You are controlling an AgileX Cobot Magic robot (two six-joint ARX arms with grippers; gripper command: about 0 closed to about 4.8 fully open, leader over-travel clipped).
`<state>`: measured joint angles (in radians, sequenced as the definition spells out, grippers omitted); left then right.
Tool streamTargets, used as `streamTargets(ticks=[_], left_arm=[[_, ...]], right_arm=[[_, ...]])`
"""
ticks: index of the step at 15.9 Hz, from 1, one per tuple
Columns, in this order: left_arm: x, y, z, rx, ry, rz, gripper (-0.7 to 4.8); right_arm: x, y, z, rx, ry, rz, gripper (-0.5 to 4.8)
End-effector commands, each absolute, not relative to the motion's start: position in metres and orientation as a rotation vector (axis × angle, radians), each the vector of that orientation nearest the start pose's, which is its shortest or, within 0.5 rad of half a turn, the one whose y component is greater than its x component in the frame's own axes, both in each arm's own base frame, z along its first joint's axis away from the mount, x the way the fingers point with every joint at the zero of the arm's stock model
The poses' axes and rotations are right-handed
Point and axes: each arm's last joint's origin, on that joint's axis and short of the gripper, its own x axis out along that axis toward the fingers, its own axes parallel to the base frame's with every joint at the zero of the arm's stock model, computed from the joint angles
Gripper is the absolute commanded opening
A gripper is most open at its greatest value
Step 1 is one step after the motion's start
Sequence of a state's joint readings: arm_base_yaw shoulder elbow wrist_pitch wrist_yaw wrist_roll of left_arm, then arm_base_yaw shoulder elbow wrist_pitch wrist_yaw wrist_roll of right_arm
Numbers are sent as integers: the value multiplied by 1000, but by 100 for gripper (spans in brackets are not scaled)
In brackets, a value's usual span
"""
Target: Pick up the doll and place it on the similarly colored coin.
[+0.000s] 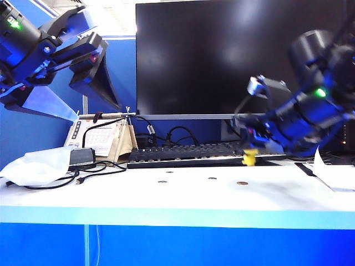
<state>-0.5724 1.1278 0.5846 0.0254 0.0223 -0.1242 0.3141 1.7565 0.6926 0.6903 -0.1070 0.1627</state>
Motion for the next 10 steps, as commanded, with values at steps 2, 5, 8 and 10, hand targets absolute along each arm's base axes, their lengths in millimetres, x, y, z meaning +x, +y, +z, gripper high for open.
streamTargets(ticks=[2,5,8,10], left_arm=[[195,-127,220,24,525,-552,479],[196,-127,220,21,517,-552,479],[196,-127,220,22,518,-552,479],[195,-127,220,22,519,-552,479]], right_arm=[[308,104,143,150,325,393,103],[310,105,141,158,298,400,103],[315,118,127,153,324,432,103],[317,120,126,150,323,426,103]])
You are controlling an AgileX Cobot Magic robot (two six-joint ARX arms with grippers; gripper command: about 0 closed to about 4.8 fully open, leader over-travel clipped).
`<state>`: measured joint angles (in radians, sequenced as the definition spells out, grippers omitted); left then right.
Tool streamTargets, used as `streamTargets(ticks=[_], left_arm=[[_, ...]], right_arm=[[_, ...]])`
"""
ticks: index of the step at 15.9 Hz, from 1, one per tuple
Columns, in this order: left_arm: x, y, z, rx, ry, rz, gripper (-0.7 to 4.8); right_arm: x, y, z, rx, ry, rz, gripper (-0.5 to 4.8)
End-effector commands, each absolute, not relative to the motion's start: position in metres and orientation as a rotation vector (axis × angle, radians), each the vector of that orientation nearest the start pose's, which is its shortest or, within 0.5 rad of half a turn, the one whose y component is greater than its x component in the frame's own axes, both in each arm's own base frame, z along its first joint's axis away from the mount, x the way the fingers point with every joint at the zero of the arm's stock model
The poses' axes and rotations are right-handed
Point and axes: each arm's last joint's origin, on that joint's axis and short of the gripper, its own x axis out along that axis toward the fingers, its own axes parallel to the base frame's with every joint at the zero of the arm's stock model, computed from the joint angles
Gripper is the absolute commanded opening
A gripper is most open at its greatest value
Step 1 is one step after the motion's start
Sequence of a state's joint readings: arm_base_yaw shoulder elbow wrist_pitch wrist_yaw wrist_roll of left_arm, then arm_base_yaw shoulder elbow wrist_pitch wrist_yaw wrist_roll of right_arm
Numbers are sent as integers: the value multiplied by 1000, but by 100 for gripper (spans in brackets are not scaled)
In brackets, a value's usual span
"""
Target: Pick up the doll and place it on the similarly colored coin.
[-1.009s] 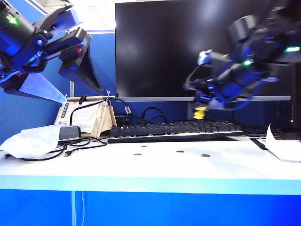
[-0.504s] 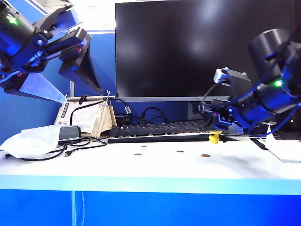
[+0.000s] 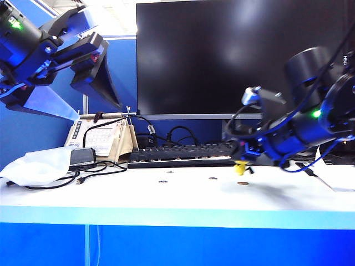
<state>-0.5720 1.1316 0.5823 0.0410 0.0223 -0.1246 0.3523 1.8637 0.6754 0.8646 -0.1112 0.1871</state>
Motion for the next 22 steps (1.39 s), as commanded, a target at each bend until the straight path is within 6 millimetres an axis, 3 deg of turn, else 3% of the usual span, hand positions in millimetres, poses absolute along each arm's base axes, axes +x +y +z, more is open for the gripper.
streamTargets(ticks=[1,19,20,22], left_arm=[[195,-127,219,23,521,-552,479],[189,-135,217,30,541,-590,479],[189,-135,217,30,541,-590,479],[189,-135,218,30,541,-591,479]], right_arm=[[317,119,126,148,321,407,103],[327,120,103,69,380,366,108],[327,120,102,69,382,367,125],[326,120,101,67,402,366,244]])
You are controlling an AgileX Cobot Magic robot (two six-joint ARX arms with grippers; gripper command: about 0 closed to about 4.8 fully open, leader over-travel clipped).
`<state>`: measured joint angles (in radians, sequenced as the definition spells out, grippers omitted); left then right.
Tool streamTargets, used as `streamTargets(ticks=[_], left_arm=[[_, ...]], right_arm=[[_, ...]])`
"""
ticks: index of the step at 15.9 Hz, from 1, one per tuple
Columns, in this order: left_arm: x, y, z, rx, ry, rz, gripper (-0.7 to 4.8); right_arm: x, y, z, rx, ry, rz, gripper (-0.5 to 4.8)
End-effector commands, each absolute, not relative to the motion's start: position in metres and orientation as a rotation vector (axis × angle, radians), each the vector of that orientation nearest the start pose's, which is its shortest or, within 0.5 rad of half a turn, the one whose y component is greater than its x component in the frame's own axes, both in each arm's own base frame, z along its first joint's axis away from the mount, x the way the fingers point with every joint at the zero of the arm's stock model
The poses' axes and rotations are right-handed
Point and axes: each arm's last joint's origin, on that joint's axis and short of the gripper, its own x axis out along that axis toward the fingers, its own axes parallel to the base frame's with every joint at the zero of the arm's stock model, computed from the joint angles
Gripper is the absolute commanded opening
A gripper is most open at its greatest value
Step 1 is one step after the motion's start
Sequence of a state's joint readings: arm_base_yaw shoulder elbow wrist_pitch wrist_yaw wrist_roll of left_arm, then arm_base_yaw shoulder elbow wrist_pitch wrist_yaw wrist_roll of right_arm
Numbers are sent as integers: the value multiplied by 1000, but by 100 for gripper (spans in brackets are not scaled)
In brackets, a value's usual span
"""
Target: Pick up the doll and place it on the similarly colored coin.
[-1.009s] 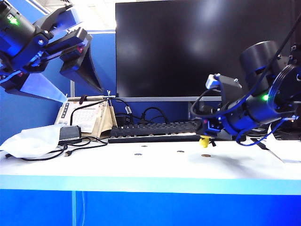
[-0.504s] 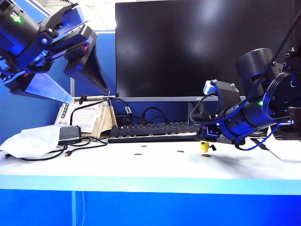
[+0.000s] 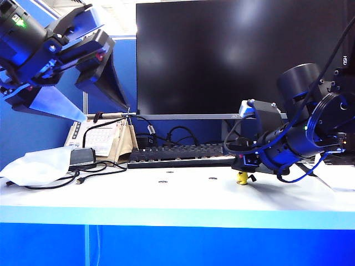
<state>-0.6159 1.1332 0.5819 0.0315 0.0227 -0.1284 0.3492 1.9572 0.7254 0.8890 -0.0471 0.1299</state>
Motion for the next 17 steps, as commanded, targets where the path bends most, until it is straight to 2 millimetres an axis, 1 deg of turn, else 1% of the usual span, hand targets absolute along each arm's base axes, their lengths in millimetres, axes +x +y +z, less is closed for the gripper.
streamTargets(ticks=[1,5,6,10,13,14,15,17], left_arm=[[189,-135,218,30,541,-591,479],[189,-135,217,30,542,-591,479],[189,-135,217,30,544,-591,479],[189,-135,217,31,546,-591,479],[189,-135,217,31,546,-590,479],[189,-135,217,31,546,-590,479],[189,-135,217,32,546,-590,479],[189,-134,217,31,545,-589,479]], right_arm=[[326,120,100,66,412,366,244],[325,120,100,65,414,365,250],[325,120,100,65,413,362,287],[325,120,100,68,418,361,288],[321,119,99,84,497,347,289],[321,118,102,86,494,348,330],[321,118,110,99,460,349,366],[320,118,141,131,350,359,394]])
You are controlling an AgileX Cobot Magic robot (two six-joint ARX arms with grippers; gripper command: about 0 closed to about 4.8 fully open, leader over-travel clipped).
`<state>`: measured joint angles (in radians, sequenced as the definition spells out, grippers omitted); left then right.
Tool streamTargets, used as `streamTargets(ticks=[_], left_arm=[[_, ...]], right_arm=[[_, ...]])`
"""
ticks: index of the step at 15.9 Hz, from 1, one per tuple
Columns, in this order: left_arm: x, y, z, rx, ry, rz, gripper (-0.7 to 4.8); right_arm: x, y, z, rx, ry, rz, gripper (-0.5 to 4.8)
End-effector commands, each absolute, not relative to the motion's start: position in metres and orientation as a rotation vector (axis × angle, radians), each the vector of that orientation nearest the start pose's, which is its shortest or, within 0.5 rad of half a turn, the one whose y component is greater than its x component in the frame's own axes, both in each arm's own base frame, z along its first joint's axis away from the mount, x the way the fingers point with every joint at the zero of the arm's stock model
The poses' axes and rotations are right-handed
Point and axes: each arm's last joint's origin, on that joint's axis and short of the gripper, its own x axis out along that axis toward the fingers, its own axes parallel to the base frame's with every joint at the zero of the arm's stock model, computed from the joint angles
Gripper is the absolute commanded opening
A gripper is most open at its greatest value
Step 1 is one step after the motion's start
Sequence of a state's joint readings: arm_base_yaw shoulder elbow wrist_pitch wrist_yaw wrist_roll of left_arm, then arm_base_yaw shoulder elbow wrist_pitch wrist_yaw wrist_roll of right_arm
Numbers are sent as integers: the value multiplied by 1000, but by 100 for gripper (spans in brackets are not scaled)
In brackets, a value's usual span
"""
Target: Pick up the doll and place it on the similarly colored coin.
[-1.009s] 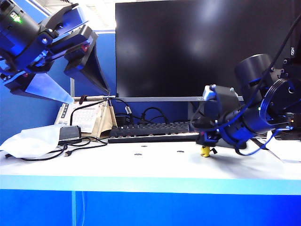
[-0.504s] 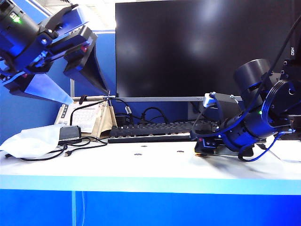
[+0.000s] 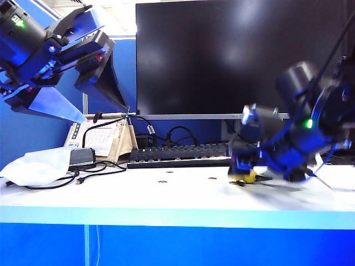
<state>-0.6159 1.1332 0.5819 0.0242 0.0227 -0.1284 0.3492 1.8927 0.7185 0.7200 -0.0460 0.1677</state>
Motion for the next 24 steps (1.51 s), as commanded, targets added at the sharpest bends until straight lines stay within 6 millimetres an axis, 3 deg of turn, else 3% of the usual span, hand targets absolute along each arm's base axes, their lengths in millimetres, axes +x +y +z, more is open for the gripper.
streamTargets(ticks=[1,6,8,10,11,14,16,20,24], left_arm=[[189,-134,217,32,543,-588,479],[189,-134,217,56,535,-591,479],[189,-134,217,55,533,-592,479],[189,-134,218,54,532,-592,479],[189,-134,218,53,530,-593,479],[185,-131,220,115,524,-598,479],[168,-116,237,132,418,-547,479],[120,-75,260,9,205,-405,479],[84,-48,223,-91,183,-304,479]], right_arm=[[318,117,155,136,321,363,415],[299,105,208,145,254,320,431],[272,92,223,150,196,221,403],[233,77,220,153,178,179,280],[216,71,217,160,176,179,249],[162,50,200,233,172,82,242],[127,36,188,242,156,18,242],[92,20,172,221,164,-105,242],[85,16,158,190,257,-158,242]])
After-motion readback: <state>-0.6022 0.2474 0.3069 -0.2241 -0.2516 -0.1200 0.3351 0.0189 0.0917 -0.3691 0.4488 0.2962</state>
